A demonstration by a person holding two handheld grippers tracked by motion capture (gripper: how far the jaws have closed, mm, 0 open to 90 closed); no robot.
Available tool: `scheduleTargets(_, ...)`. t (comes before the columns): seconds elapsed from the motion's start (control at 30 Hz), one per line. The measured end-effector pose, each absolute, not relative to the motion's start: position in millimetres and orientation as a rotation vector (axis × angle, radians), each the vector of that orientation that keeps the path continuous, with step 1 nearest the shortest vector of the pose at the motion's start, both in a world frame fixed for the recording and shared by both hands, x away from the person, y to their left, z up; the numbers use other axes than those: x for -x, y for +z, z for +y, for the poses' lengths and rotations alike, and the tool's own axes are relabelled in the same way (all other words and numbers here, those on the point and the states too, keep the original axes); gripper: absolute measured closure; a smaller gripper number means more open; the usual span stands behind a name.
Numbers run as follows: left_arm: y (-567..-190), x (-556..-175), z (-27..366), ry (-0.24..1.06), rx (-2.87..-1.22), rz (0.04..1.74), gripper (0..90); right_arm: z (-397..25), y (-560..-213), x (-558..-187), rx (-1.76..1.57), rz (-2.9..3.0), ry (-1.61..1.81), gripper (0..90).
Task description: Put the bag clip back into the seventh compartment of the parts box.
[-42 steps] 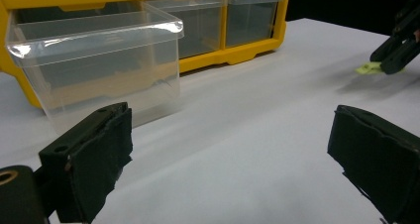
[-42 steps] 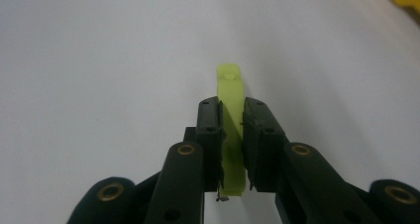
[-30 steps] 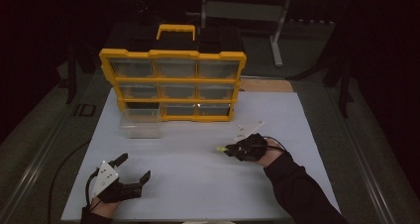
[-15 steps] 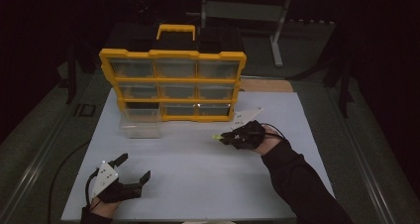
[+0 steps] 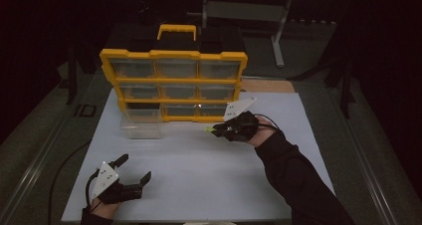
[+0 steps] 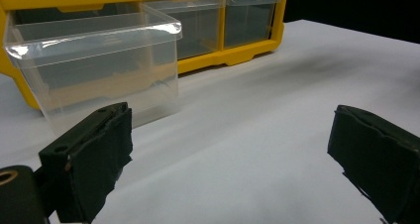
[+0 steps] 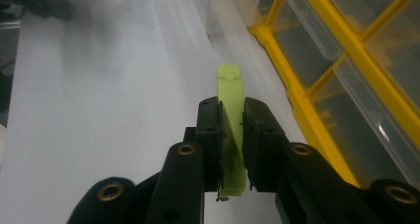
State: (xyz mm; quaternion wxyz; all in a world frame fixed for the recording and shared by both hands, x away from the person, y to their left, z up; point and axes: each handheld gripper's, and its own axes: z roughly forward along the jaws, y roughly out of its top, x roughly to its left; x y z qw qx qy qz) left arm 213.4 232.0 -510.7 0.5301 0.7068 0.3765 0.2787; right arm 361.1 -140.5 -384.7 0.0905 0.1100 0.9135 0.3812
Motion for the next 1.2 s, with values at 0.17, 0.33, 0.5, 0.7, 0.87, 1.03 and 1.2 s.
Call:
scheduleTargets(0.17,-511,-213,232,0.665,-1.686,0.899,3.5,-130,-377,-364,-0.293,2.713,1.137,78.7)
scheduleTargets(0.33,-511,-213,232,0.664,-1.685,0.899,3.6,-118,-370,-369,-0.268,2.696,1.162,78.6)
scheduleTargets(0.5,-511,-213,232,0.663,-1.687,0.897,3.5,-103,-364,-371,-0.225,2.698,1.162,78.6)
scheduleTargets(0.7,-511,-213,232,0.66,-1.684,0.896,3.5,-89,-360,-374,-0.182,2.705,1.154,78.6)
scheduleTargets(0.87,-510,-213,232,0.659,-1.686,0.895,3.5,-78,-355,-377,-0.147,2.707,1.153,78.6)
scheduleTargets(1.03,-511,-213,232,0.656,-1.686,0.892,3.5,-65,-350,-380,-0.119,2.701,1.18,78.6)
scheduleTargets(1.2,-510,-213,232,0.654,-1.685,0.89,3.6,-51,-348,-384,-0.1,2.698,1.179,78.6)
